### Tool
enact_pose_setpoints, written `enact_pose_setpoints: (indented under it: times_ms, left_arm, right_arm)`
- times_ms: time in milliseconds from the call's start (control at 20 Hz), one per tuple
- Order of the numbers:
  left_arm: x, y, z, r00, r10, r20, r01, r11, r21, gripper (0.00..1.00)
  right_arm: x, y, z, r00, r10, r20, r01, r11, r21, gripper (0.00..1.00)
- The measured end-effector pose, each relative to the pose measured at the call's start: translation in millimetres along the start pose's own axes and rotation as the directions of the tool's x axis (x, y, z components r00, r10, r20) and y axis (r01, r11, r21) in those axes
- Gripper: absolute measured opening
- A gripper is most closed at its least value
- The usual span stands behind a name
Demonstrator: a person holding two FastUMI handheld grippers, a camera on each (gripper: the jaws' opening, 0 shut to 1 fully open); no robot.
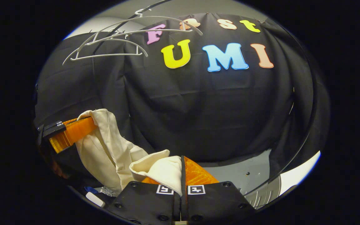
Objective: Grasp the clothes on the hanger with both hands and then place them into the laundry hamper below.
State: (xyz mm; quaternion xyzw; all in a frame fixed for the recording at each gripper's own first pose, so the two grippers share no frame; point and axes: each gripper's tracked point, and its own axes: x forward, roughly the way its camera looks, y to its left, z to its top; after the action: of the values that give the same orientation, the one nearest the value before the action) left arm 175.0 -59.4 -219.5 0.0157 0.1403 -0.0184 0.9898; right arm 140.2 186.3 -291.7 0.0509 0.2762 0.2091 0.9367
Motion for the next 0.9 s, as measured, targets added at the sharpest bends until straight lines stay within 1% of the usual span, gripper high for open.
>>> enact_pose_setpoints:
  times_ms: [150, 200, 350, 500, 600, 650, 700, 750, 800, 850, 900]
  left_arm:
    - [-7, -8, -49, 0.996, -0.016, -0.085, 0.017, 1.0, 0.008, 0.01]
    - [-11, -11, -64, 0.993, -0.019, -0.12, 0.02, 1.0, 0.008, 0.02]
    - [-11, -14, -107, 0.976, -0.023, -0.218, 0.027, 1.0, 0.012, 0.01]
    - [-8, -17, -145, 0.943, -0.046, -0.33, 0.047, 0.999, -0.003, 0.01]
    - [-6, -22, -166, 0.909, -0.063, -0.412, 0.06, 0.998, -0.019, 0.01]
    - [-3, -22, -175, 0.894, -0.065, -0.442, 0.062, 0.998, -0.022, 0.01]
    - [-7, -20, -175, 0.885, -0.061, -0.462, 0.058, 0.998, -0.021, 0.02]
    - [-7, -19, -177, 0.875, -0.062, -0.48, 0.059, 0.998, -0.021, 0.04]
    - [-14, -20, -179, 0.862, -0.066, -0.503, 0.061, 0.998, -0.026, 0.12]
    - [-22, -23, -187, 0.846, -0.073, -0.528, 0.068, 0.997, -0.029, 0.33]
    - [-28, -23, -191, 0.834, -0.066, -0.548, 0.066, 0.998, -0.021, 0.54]
  right_arm:
    - [4, -10, -33, 0.998, -0.035, -0.05, 0.034, 0.999, -0.026, 0.04]
    - [7, -11, -49, 0.997, -0.044, -0.071, 0.042, 0.999, -0.033, 0.05]
    - [4, -14, -77, 0.99, -0.066, -0.127, 0.061, 0.997, -0.041, 0.05]
    - [5, -16, -98, 0.976, -0.099, -0.191, 0.092, 0.995, -0.047, 0.05]
    - [9, -21, -110, 0.96, -0.127, -0.251, 0.114, 0.991, -0.065, 0.07]
    - [8, -21, -116, 0.951, -0.133, -0.278, 0.118, 0.99, -0.072, 0.09]
    - [7, -21, -124, 0.941, -0.148, -0.305, 0.128, 0.988, -0.085, 0.16]
    - [3, -21, -125, 0.931, -0.158, -0.328, 0.133, 0.986, -0.097, 0.19]
    - [1, -18, -128, 0.925, -0.158, -0.347, 0.131, 0.986, -0.1, 0.23]
    - [-1, -16, -130, 0.922, -0.159, -0.354, 0.13, 0.986, -0.104, 0.23]
    - [-10, -14, -138, 0.919, -0.162, -0.36, 0.13, 0.985, -0.112, 0.41]
